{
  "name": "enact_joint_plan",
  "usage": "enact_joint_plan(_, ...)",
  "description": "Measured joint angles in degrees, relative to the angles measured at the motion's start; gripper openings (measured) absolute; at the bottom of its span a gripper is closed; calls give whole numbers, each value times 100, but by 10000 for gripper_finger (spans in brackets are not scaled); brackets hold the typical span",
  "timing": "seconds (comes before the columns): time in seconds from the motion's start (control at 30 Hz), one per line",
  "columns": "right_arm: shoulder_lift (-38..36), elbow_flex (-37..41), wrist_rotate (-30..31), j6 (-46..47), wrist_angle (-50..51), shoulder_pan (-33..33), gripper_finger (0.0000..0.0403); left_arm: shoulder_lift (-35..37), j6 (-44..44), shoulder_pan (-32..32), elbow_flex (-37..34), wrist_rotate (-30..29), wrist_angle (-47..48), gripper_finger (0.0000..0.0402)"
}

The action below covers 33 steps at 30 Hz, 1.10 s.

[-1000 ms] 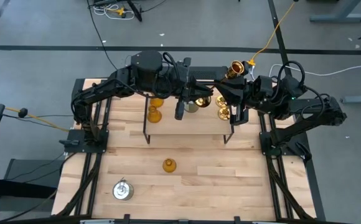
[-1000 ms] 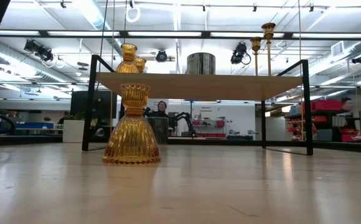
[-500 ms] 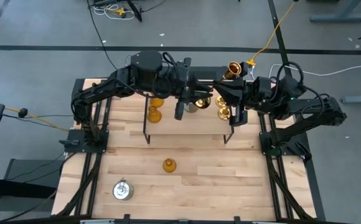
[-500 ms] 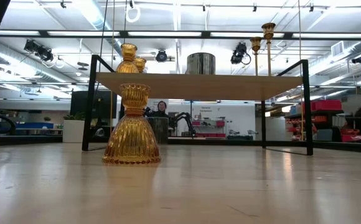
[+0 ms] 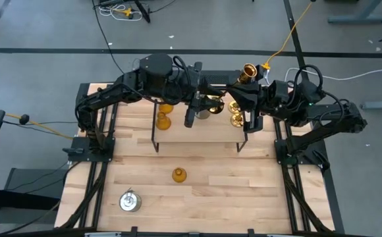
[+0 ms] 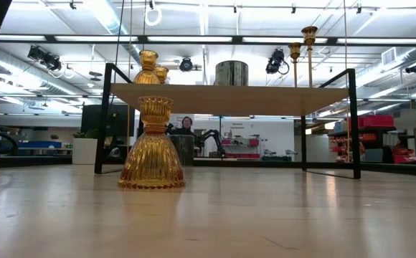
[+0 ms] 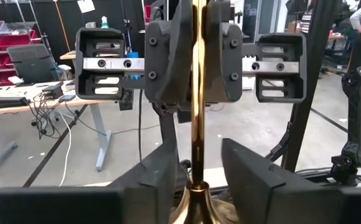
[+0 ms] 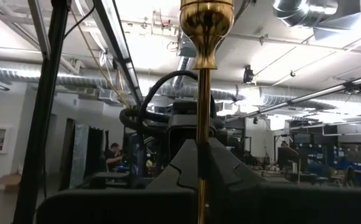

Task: Pick & Place candle stick holders
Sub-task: Put the candle holder on the shelf aligned with the other candle holder

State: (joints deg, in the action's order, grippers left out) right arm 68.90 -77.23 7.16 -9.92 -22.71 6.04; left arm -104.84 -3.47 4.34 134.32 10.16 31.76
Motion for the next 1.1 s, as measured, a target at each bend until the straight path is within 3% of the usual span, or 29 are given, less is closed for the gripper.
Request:
enact_joint_plan(0.3,-165,-1,140,11,367,0,1,0,175,0,0,-524,14,264)
enact_joint_plan(0.5,-299,-1,140,67,702,2,1,165,175,-4,-6,-683,188,322)
enact_joint_plan(0.73,-469,0,182,51,1136,2,1,572,187,0,-2,-1045,592,338)
enact_joint_plan(1.1,-603,0,291,4,2364,4,1,824,431,-7,0,-1000,665,333)
